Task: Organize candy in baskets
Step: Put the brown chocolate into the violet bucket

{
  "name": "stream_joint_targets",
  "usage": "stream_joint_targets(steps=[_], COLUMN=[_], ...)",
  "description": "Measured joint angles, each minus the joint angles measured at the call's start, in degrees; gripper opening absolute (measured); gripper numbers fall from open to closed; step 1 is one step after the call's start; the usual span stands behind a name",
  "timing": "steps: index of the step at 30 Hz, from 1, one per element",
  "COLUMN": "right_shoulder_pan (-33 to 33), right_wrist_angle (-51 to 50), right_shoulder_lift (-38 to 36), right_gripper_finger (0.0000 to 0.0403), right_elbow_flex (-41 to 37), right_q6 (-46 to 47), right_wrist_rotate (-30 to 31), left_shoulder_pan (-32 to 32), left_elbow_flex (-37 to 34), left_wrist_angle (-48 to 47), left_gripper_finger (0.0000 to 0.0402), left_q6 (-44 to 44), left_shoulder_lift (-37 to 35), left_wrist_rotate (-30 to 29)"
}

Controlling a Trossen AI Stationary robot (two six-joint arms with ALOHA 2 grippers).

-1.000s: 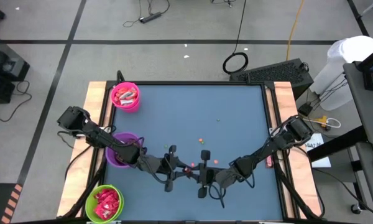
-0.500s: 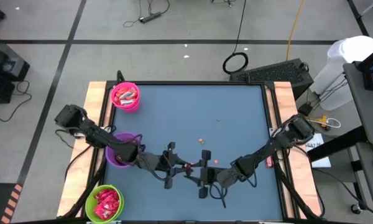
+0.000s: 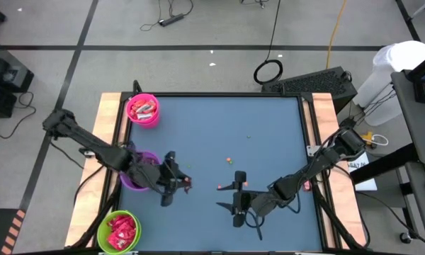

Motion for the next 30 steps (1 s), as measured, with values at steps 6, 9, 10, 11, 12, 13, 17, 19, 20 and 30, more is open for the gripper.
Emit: stream_joint_targets(steps=[6,9,10,11,12,13,17,19,20,30], right_shoulder_pan=[-0.2,-0.3,-0.4,-0.4,-0.4,-0.4,-0.4,-0.4,-0.4,-0.6], right_wrist_angle=[-1.6,-2.5,-2.5,-2.5,-2.7,-3.0,-3.8,-4.5,-4.7,-5.0], right_shoulder_lift=[0.0,0.0,0.0,0.0,0.0,0.0,0.0,0.0,0.0,0.0], right_gripper_finger=[0.0215,0.0215,0.0215,0.0215,0.0215,0.0215,0.0215,0.0215,0.0215,0.0215], right_elbow_flex=[0.0,0.0,0.0,0.0,0.0,0.0,0.0,0.0,0.0,0.0], right_q6=[1.1,2.0,2.1,2.2,2.5,2.7,2.9,3.2,3.3,3.8], right_wrist_rotate=[0.1,0.0,0.1,0.1,0.1,0.1,0.1,0.1,0.1,0.1], left_shoulder_pan=[-0.1,-0.1,-0.1,-0.1,-0.1,-0.1,-0.1,-0.1,-0.1,5.2], left_elbow_flex=[9.2,14.0,15.0,15.3,15.3,14.8,10.8,8.7,7.7,5.9], left_wrist_angle=[-29.7,-44.9,-49.6,-53.7,-57.8,-61.4,-69.2,-67.9,-66.9,-66.4], left_gripper_finger=[0.0081,0.0081,0.0082,0.0082,0.0082,0.0082,0.0082,0.0082,0.0082,0.0178], left_q6=[-10.9,-17.0,-19.5,-22.2,-24.7,-27.3,-34.8,-36.2,-36.2,-32.9], left_shoulder_lift=[-5.9,-7.6,-8.0,-8.3,-8.7,-9.0,-9.2,-9.2,-9.2,-8.8], left_wrist_rotate=[1.9,1.9,1.9,1.9,1.9,1.9,2.7,2.9,2.9,9.6])
